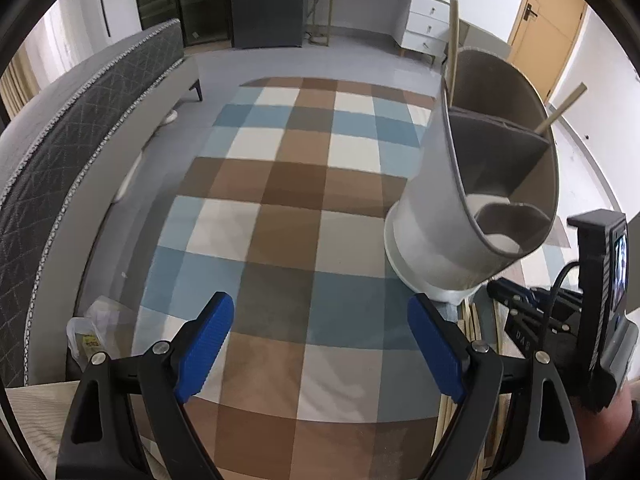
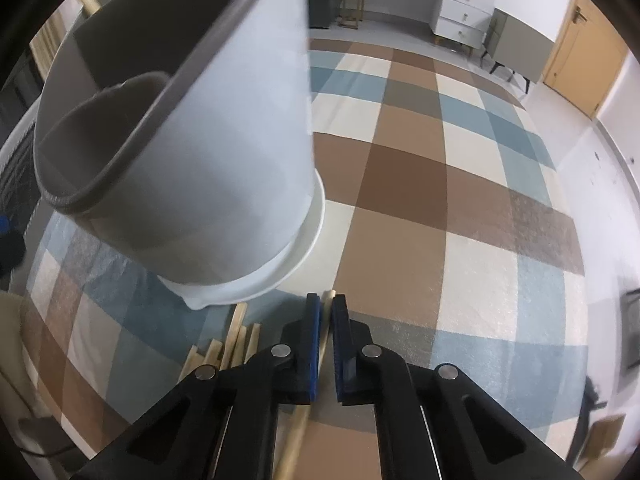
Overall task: Organize utensils
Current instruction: 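Lift the chopstick with the right gripper while the left gripper grasps another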
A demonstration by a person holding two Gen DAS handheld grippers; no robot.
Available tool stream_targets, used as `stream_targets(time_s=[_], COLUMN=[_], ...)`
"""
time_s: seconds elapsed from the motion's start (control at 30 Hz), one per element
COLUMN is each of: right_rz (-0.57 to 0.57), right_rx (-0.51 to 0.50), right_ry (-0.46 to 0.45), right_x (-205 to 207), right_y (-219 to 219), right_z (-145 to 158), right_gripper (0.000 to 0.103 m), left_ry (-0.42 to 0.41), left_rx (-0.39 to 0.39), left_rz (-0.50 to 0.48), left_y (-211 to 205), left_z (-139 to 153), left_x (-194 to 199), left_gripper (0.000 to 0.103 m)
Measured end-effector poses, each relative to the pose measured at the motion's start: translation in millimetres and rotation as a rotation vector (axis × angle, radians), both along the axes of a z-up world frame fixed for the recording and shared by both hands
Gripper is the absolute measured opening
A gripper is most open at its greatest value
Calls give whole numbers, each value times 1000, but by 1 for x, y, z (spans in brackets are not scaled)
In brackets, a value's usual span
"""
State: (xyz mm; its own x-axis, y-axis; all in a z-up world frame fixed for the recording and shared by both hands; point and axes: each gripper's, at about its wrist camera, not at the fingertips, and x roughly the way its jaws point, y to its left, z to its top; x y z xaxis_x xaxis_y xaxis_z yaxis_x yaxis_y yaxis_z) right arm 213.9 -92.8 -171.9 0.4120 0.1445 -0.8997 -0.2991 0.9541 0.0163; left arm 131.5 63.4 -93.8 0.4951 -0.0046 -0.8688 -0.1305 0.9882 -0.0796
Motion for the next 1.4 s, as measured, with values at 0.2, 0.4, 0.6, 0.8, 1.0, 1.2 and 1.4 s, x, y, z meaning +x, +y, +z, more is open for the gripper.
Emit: stream_targets(time_s=[0.2,0.4,0.6,0.8,1.0,1.2,1.4], right_rz=[-114,-252,-334,-328,-330,-323,-332], right_rx=[147,351,494,553,578,550,543], right_ry=[-10,-30,-44,-63,-81,-85,-95], right_x=[0,-7,-18,-29,-32,-33,-34], right_y=[-31,-74,-103,-108,-111,-107,-110], right_z=[17,40,52,61,67,65,67], right_gripper=[4,4,4,4,4,4,4], left_ry=[44,127,182,226,219,223,245], left_rx=[-34,-104,-87,-73,-3,24,66], left_rz=[-98,-205,-225,-275,-293,-275,-281], left_y=[-17,-40,-53,-67,-74,-77,-80], left_z=[-14,-35,-49,-61,-63,-65,-74], left_x=[-3,-13,-23,-29,-32,-35,-33], left_gripper=[85,85,85,85,85,85,84])
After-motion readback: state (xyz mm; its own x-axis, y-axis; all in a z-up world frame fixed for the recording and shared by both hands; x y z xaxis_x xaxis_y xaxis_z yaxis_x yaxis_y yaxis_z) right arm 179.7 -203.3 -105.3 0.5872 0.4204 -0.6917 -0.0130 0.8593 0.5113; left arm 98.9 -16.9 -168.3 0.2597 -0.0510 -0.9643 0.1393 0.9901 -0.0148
